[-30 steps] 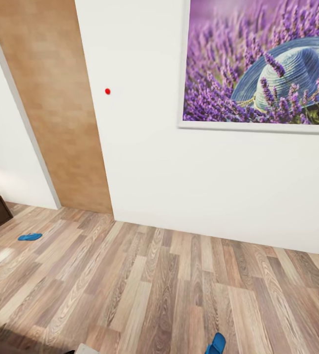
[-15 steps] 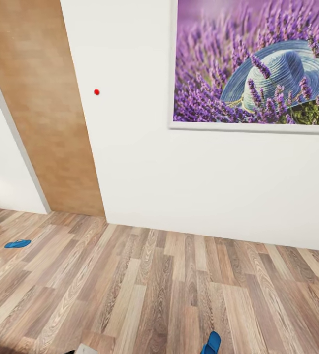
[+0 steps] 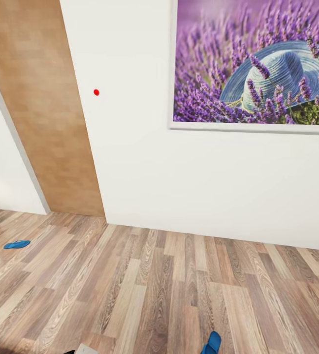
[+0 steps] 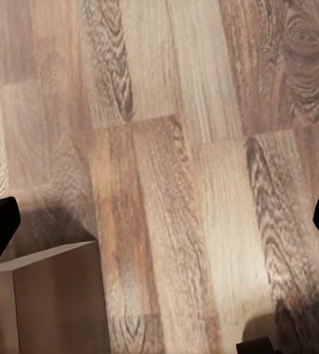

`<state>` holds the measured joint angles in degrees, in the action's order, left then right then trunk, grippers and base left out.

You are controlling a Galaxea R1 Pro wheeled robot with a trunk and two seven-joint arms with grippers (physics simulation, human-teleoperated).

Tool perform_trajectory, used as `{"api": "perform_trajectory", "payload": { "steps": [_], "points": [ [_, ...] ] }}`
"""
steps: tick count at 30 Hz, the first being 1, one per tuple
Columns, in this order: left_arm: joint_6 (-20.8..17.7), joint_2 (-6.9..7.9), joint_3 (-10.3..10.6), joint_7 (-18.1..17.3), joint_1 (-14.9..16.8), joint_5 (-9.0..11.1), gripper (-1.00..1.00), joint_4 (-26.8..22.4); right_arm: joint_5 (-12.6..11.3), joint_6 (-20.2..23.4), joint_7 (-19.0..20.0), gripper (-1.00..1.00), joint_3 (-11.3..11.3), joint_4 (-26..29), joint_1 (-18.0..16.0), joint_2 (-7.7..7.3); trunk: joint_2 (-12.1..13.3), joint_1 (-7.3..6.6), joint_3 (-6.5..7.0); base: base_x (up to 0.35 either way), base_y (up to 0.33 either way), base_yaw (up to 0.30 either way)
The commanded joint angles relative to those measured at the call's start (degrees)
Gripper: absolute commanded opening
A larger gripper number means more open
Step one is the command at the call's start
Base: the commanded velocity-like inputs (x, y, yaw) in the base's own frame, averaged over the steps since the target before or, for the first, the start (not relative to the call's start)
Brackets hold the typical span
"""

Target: In the bedroom, move the book from the bed onto either nightstand, and place the two sandals side by side next to the bed.

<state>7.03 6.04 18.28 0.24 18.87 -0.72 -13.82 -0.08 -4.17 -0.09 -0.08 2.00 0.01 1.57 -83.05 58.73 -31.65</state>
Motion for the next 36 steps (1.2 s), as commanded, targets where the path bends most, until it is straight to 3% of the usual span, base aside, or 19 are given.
{"api": "perform_trajectory", "payload": {
  "steps": [1,36],
  "points": [
    [0.18,0.02,0.16,0.03,0.03,-0.08,1.0,0.02,-0.01,-0.14,-0.01,1.0,-0.02,0.02,0.0,0.01,-0.03,0.0,-0.05,0.001,0.088,-0.006],
    [0.18,0.02,0.18,0.03,0.03,-0.08,1.0,0.02,-0.01,-0.2,-0.01,1.0,0.0,0.02,0.0,0.09,-0.03,0.0,-0.04,0.004,0.022,-0.014]
  ]
}}
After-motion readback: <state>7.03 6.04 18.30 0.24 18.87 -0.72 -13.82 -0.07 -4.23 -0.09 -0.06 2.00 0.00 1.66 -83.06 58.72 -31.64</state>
